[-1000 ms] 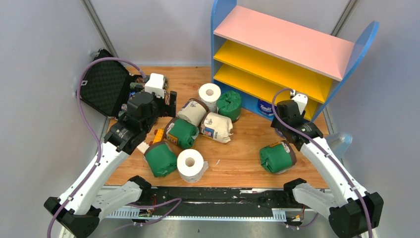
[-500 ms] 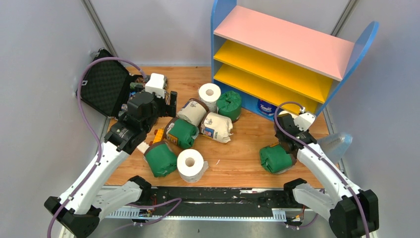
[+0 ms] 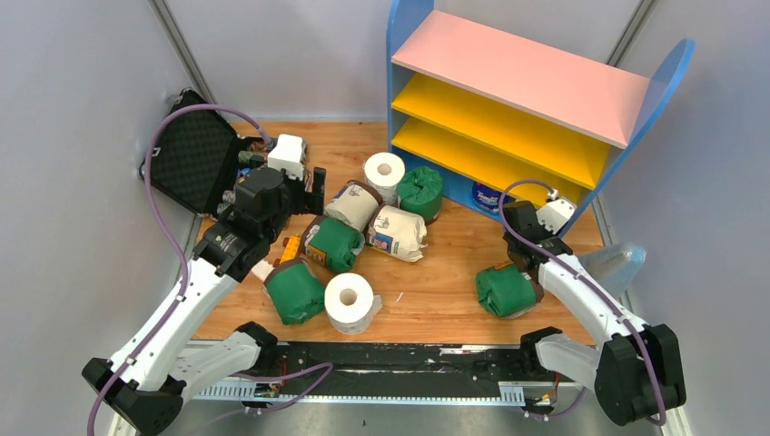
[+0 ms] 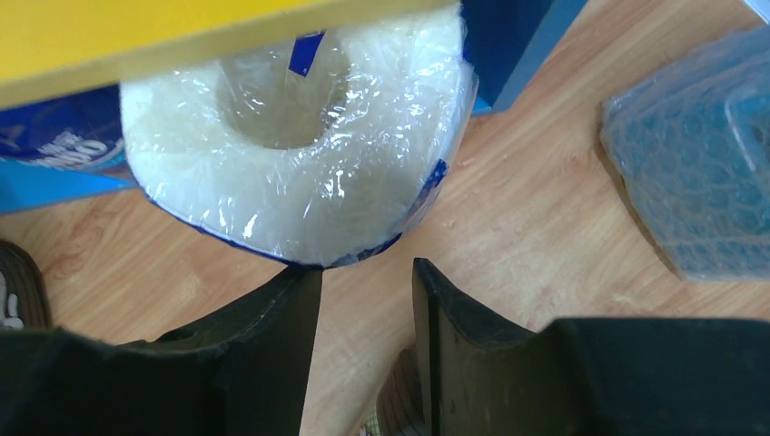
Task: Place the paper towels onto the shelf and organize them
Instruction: Place the paper towel on the shelf.
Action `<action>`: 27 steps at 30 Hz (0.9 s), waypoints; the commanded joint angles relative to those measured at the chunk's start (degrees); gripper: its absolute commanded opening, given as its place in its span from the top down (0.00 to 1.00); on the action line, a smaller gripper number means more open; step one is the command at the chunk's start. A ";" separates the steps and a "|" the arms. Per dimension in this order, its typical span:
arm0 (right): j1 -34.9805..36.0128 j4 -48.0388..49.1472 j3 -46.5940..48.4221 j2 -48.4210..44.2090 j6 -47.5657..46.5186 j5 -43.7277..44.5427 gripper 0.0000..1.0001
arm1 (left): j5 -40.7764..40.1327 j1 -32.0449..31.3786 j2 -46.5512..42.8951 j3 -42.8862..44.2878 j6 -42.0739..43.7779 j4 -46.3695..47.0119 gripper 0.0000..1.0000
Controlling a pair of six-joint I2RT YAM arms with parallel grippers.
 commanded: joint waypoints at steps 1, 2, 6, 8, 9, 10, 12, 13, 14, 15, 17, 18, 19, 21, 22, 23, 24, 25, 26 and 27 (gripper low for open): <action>-1.72 9.90 0.05 0.07 -4.31 1.33 0.58 | -0.31 0.26 -0.14 -0.16 0.11 2.70 0.00; -2.16 11.12 -0.04 0.28 -5.14 1.50 0.58 | -0.32 0.26 -0.14 -0.14 0.11 2.67 0.00; -4.25 14.86 -0.54 1.47 -7.22 1.01 0.58 | -0.39 0.34 -0.21 -0.08 0.20 2.66 0.00; -5.28 16.40 -0.99 2.30 -7.75 0.13 0.58 | -0.41 0.27 -0.31 -0.12 0.20 2.67 0.00; -5.65 17.44 -1.29 2.71 -8.43 -0.49 0.58 | -0.39 0.31 -0.32 -0.11 0.16 2.67 0.00; -5.85 18.35 -1.63 3.04 -8.94 -0.91 0.58 | -0.40 0.30 -0.32 -0.15 0.18 2.66 0.00; -6.20 19.36 -2.01 3.70 -9.42 -1.51 0.58 | -0.34 0.31 -0.36 -0.11 0.20 2.66 0.00; -6.26 19.54 -2.15 4.05 -9.67 -1.63 0.58 | -0.38 0.34 -0.34 -0.15 0.20 2.66 0.00; -6.37 19.71 -2.35 4.25 -9.87 -1.61 0.58 | -0.40 0.30 -0.33 -0.13 0.20 2.66 0.00; -6.40 19.74 -2.49 4.37 -9.96 -1.41 0.58 | -0.41 0.30 -0.32 -0.17 0.20 2.66 0.00; -6.82 19.83 -2.81 4.40 -10.22 -1.22 0.58 | -0.41 0.27 -0.36 -0.17 0.20 2.67 0.00; -7.02 19.83 -2.94 4.32 -10.43 -1.25 0.58 | -0.41 0.27 -0.40 -0.12 0.20 2.67 0.00; -7.04 19.83 -3.08 4.11 -10.58 -1.30 0.58 | -0.41 0.26 -0.40 -0.15 0.20 2.66 0.00; -7.18 20.02 -3.34 3.60 -11.06 -1.44 0.57 | -0.41 0.30 -0.41 -0.13 0.19 2.66 0.00; -7.35 20.24 -3.44 3.33 -11.39 -1.76 0.57 | -0.37 0.27 -0.41 -0.11 0.13 2.66 0.00; -7.61 20.27 -3.48 3.06 -11.76 -2.32 0.57 | -0.39 0.27 -0.41 -0.11 0.17 2.68 0.00; -7.85 20.27 -3.42 2.84 -12.02 -2.70 0.56 | -0.40 0.29 -0.45 -0.13 0.17 2.67 0.00; -8.03 20.32 -3.40 2.54 -12.28 -3.07 0.55 | -0.41 0.28 -0.44 -0.16 0.14 2.66 0.00; -8.28 20.35 -3.40 2.34 -12.58 -3.31 0.55 | -0.41 0.31 -0.42 -0.18 0.12 2.71 0.00; -8.36 20.36 -3.29 2.16 -12.87 -3.71 0.55 | -0.41 0.29 -0.41 -0.19 0.11 2.72 0.00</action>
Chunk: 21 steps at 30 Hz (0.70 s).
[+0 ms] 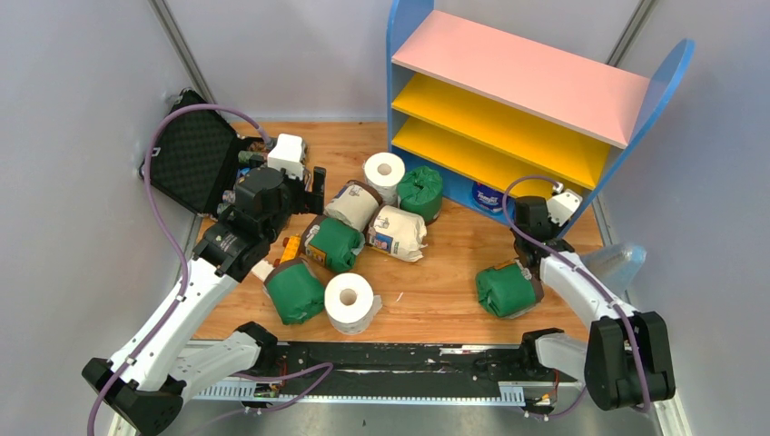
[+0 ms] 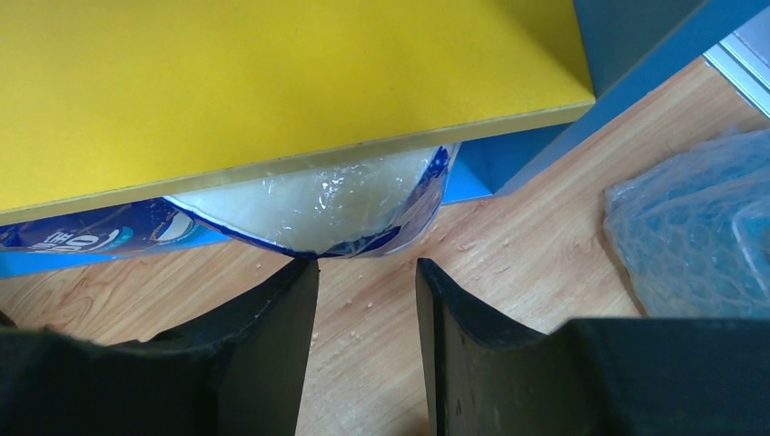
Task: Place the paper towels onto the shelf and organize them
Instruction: Place the paper towel on the shelf.
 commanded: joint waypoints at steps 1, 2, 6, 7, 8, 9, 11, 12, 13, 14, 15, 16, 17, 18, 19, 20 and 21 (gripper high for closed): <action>-0.86 2.98 -0.10 -2.12 -2.61 -1.86 0.54 | -0.37 0.31 -0.41 -0.15 0.11 2.36 0.00; -0.81 2.87 0.15 -2.44 -3.07 -2.94 0.54 | -0.32 0.29 -0.45 -0.12 0.11 2.36 0.00; -0.86 1.67 1.22 -4.32 -5.82 -11.44 0.48 | -0.28 0.31 -0.58 -0.11 0.07 2.34 0.00; -0.81 1.30 1.39 -4.88 -6.40 -13.66 0.46 | -0.23 0.28 -0.58 -0.04 0.05 2.29 0.00; -0.82 0.49 1.64 -5.37 -6.68 -15.89 0.45 | -0.20 0.27 -0.69 0.02 0.03 2.27 0.00; -0.82 -0.54 1.95 -5.95 -6.71 -17.96 0.44 | -0.20 0.31 -0.77 0.02 -0.02 2.29 0.00; -0.80 -3.22 2.80 -6.92 -6.59 -23.17 0.42 | -0.19 0.31 -0.96 -0.08 -0.07 2.31 0.00; -0.84 -4.46 3.27 -7.34 -6.58 -25.68 0.41 | -0.19 0.28 -0.94 -0.01 -0.07 2.32 0.00; -0.80 -5.60 3.64 -7.65 -6.50 -27.89 0.41 | -0.19 0.33 -0.94 0.03 -0.11 2.26 0.00; -0.82 -6.48 3.88 -7.92 -6.31 -30.13 0.41 | 0.03 0.28 -0.94 0.13 -0.19 2.21 0.00; -0.80 -7.21 3.99 -8.21 -6.21 -32.27 0.40 | 0.14 0.32 -1.00 0.14 -0.21 2.15 0.00; -0.78 -7.62 3.96 -8.53 -6.15 -34.45 0.40 | 0.33 0.28 -1.06 0.18 -0.34 2.11 0.00; -0.66 -7.79 3.86 -8.88 -6.15 -37.57 0.40 | 0.38 0.31 -1.10 0.21 -0.38 2.10 0.00; -0.44 -7.89 3.70 -9.13 -6.09 -39.47 0.39 | 0.48 0.28 -1.10 0.33 -0.41 2.08 0.00; 0.02 -7.89 3.46 -9.33 -5.94 -41.06 0.38 | 0.50 0.27 -1.11 0.42 -0.46 1.90 0.00; 0.76 -7.72 3.26 -9.68 -5.82 -42.19 0.37 | 0.55 0.29 -1.15 0.49 -0.56 1.81 0.00; 1.74 -7.26 2.92 -9.94 -5.60 -43.06 0.37 | 0.63 0.28 -1.28 0.59 -0.69 1.56 0.00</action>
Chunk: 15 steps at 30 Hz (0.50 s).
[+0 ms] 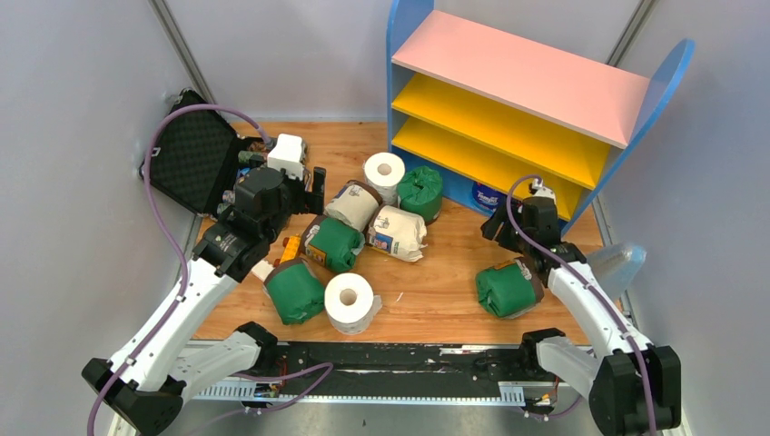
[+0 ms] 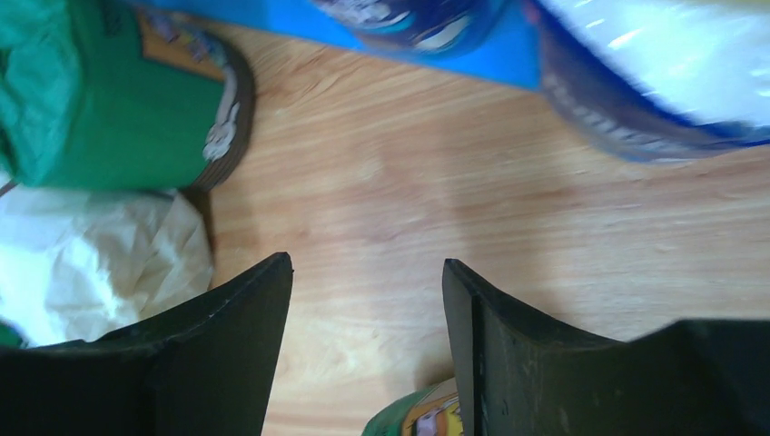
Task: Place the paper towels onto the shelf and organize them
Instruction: Place the paper towel on the shelf, then adjust the paper towel at the center of the board.
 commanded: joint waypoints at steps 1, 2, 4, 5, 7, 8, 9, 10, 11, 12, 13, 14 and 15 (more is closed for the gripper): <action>3.60 0.26 0.72 -2.11 0.10 -10.23 0.37 | 0.60 0.31 -1.33 0.73 -0.69 1.46 0.00; 5.15 1.29 0.17 -2.47 0.47 -10.58 0.36 | 0.89 0.29 -1.62 0.75 -0.87 1.32 0.00; 8.89 3.78 -0.92 -3.10 1.38 -10.95 0.35 | 1.52 0.32 -2.36 1.02 -1.43 0.81 0.00; 10.74 5.09 -1.26 -3.37 1.98 -10.90 0.35 | 1.66 0.28 -2.72 0.92 -1.61 0.66 0.00; 14.14 7.69 -2.04 -3.94 2.82 -10.82 0.32 | 1.79 0.27 -3.75 0.53 -2.09 -0.17 0.00; 15.77 9.27 -2.47 -4.25 2.90 -10.84 0.31 | 1.83 0.31 -4.44 0.52 -2.45 -0.77 0.00; 16.94 11.06 -3.16 -4.71 3.01 -11.30 0.31 | 1.86 0.28 -4.82 0.45 -2.64 -2.13 0.00; 17.76 13.69 -4.10 -5.23 3.10 -12.25 0.29 | 1.91 0.29 -5.59 0.44 -3.07 -2.93 0.00; 18.12 16.54 -5.44 -5.77 3.31 -13.65 0.27 | 1.95 0.28 -6.10 0.30 -3.30 -4.39 0.00; 18.26 20.63 -6.97 -6.41 3.61 -15.04 0.25 | 1.98 0.29 -7.25 -0.29 -3.76 -4.98 0.00; 18.35 23.96 -8.32 -6.89 3.98 -16.34 0.24 | 1.98 0.32 -7.98 -0.68 -4.00 -5.87 0.00; 18.36 26.92 -9.47 -7.31 4.32 -17.31 0.23 | 1.87 0.34 -9.65 -1.59 -4.40 -6.25 0.00; 18.48 29.68 -10.36 -7.38 4.50 -18.01 0.22 | 1.80 0.30 -11.37 -2.16 -4.58 -6.93 0.00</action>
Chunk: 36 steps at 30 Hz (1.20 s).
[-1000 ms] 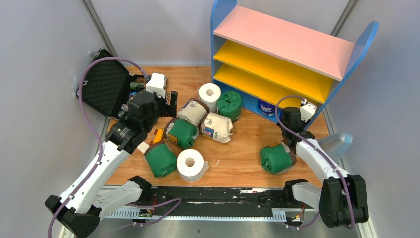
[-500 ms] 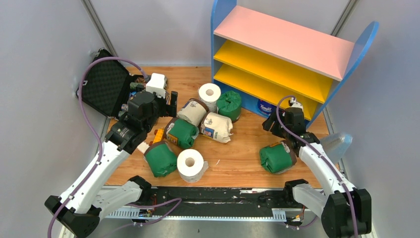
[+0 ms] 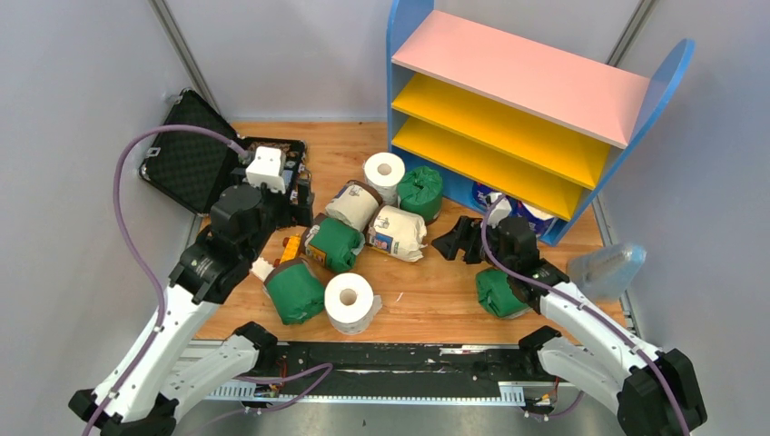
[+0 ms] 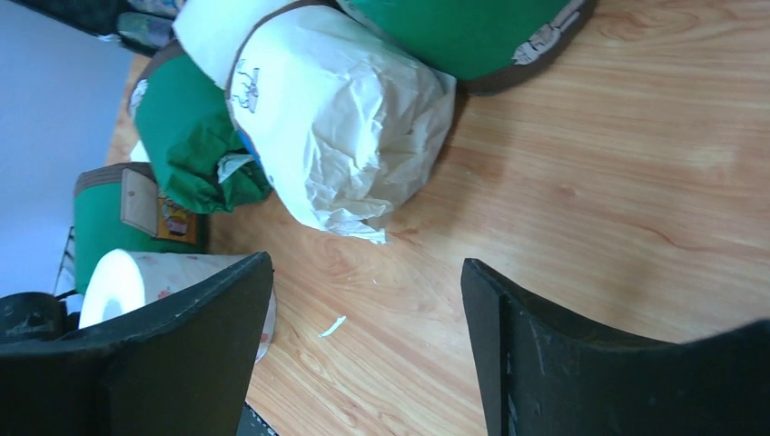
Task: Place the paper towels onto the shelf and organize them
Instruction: Adjust the paper towel at the center of the board.
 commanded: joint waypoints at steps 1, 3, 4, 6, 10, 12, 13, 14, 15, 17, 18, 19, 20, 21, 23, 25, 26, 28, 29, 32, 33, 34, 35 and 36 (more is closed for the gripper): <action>0.38 17.87 -3.85 -1.77 2.23 -5.17 0.22 | 0.10 0.32 -5.57 -2.99 -2.67 -3.29 0.00; 0.54 20.19 -3.99 -0.55 2.31 -6.50 0.21 | -0.58 0.27 -8.14 -4.71 -3.11 -4.12 0.00; 0.70 20.83 -3.77 -0.02 2.47 -6.99 0.21 | -0.75 0.27 -9.56 -5.22 -3.22 -4.46 0.00; 1.13 22.22 -3.34 1.96 3.01 -8.12 0.21 | -1.41 0.33 -11.13 -6.58 -3.60 -4.84 0.00; 3.62 24.89 -3.02 5.08 3.75 -9.05 0.22 | -1.88 0.33 -12.01 -9.06 -4.31 -3.51 0.00; 5.20 25.67 -2.72 6.72 3.73 -8.63 0.22 | -0.99 0.32 -11.26 -9.80 -4.36 -2.84 0.00; 5.85 26.15 -2.53 7.70 3.79 -8.70 0.22 | -0.87 0.39 -10.90 -9.56 -4.37 -3.39 0.00; 6.44 26.78 -2.33 8.72 3.73 -8.84 0.22 | -1.11 0.37 -10.20 -9.58 -4.18 -3.57 0.00; 6.82 27.55 -2.23 9.95 3.91 -8.96 0.23 | -1.24 0.36 -9.88 -9.68 -3.98 -3.75 0.00; 7.39 29.33 -2.22 12.05 4.34 -9.27 0.23 | -1.99 0.35 -9.22 -10.13 -3.28 -4.03 0.00; 7.59 30.24 -2.17 13.21 4.43 -9.33 0.23 | -2.58 0.37 -8.91 -10.31 -2.79 -4.07 0.00; 7.70 30.91 -2.01 14.30 4.47 -9.42 0.23 | -2.94 0.41 -8.79 -10.61 -2.53 -4.09 0.00; 7.80 31.34 -1.68 15.56 4.39 -9.43 0.23 | -3.76 0.43 -8.62 -10.93 -1.94 -4.14 0.00; 7.87 31.73 -1.48 16.79 4.17 -9.43 0.23 | -4.15 0.48 -8.57 -11.10 -1.76 -4.00 0.00; 7.89 32.54 -0.88 19.32 3.81 -9.14 0.24 | -4.52 0.77 -8.33 -11.25 -1.56 -3.96 0.00; 7.90 33.87 -0.64 21.49 3.64 -8.91 0.24 | -3.94 1.01 -8.15 -11.38 -1.50 -3.75 0.00; 7.89 34.73 -0.49 22.81 3.71 -8.89 0.24 | -3.72 1.15 -7.98 -11.47 -1.53 -3.71 0.00; 7.89 36.22 -0.01 24.59 3.71 -9.25 0.24 | -3.45 1.19 -7.76 -11.52 -1.57 -3.63 0.00; 7.89 36.73 0.27 25.50 3.65 -9.44 0.24 | -3.33 1.21 -7.55 -11.53 -1.57 -3.59 0.00; 7.89 38.34 1.33 27.73 3.22 -9.42 0.24 | -3.21 1.31 -7.19 -11.53 -1.57 -3.56 0.00; 7.89 38.62 1.76 28.42 2.98 -9.28 0.24 | -3.17 1.31 -7.08 -11.53 -1.57 -3.57 0.00; 7.91 38.80 2.19 28.98 2.82 -9.07 0.24 | -3.09 1.32 -7.05 -11.53 -1.57 -3.57 0.00; 7.89 38.98 2.63 29.51 2.57 -8.81 0.24 | -3.03 1.38 -7.02 -11.53 -1.57 -3.58 0.00; 7.89 39.17 3.01 30.04 2.34 -8.50 0.24 | -3.08 1.40 -7.02 -11.60 -1.57 -3.58 0.00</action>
